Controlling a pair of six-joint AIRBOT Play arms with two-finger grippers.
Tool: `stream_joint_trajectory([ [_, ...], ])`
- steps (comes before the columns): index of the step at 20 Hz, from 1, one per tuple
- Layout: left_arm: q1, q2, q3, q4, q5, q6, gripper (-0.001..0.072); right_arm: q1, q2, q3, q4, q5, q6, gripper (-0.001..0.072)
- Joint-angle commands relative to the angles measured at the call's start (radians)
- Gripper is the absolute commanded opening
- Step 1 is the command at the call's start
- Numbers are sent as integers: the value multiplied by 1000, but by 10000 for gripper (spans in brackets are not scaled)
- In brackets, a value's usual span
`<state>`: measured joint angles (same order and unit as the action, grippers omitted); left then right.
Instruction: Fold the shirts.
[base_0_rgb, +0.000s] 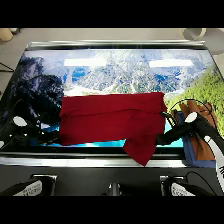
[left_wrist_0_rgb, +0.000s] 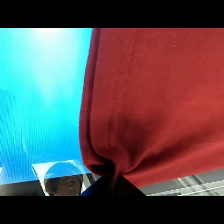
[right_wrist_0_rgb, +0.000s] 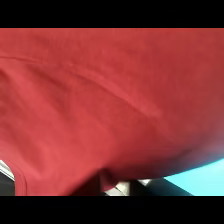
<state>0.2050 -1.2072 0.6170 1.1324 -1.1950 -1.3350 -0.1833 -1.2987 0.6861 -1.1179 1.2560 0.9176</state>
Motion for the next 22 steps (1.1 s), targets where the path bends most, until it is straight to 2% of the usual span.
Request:
stream_joint_trajectory([
  [1, 0, 2, 7, 0, 8, 3, 28, 0, 5, 7, 27, -14, -45, 18],
  [4, 2, 51, 106, 1, -21, 38, 27, 0, 48, 155, 27, 35, -66, 14],
  [8, -2, 50, 337, 0, -30, -14, 26, 0, -5, 485, 2, 19, -17, 12],
  [10, -10, -31, 434, -22, -6, -19, 25, 0, -121, 640, 1, -5, 2, 12],
  [15, -32, -368, 732, -95, -9, -31, 26, 0, -411, 923, 69, -71, 55, 13],
  [18, -37, -525, 892, -104, -19, -89, 27, 0, -511, 965, 93, -134, 106, 14],
  [20, -37, -586, 937, -105, -19, -136, 27, 9, -553, 964, 131, -162, 106, 15],
  [22, -45, -626, 940, -105, -21, -142, 27, 27, -589, 964, 126, -167, 86, 16],
])
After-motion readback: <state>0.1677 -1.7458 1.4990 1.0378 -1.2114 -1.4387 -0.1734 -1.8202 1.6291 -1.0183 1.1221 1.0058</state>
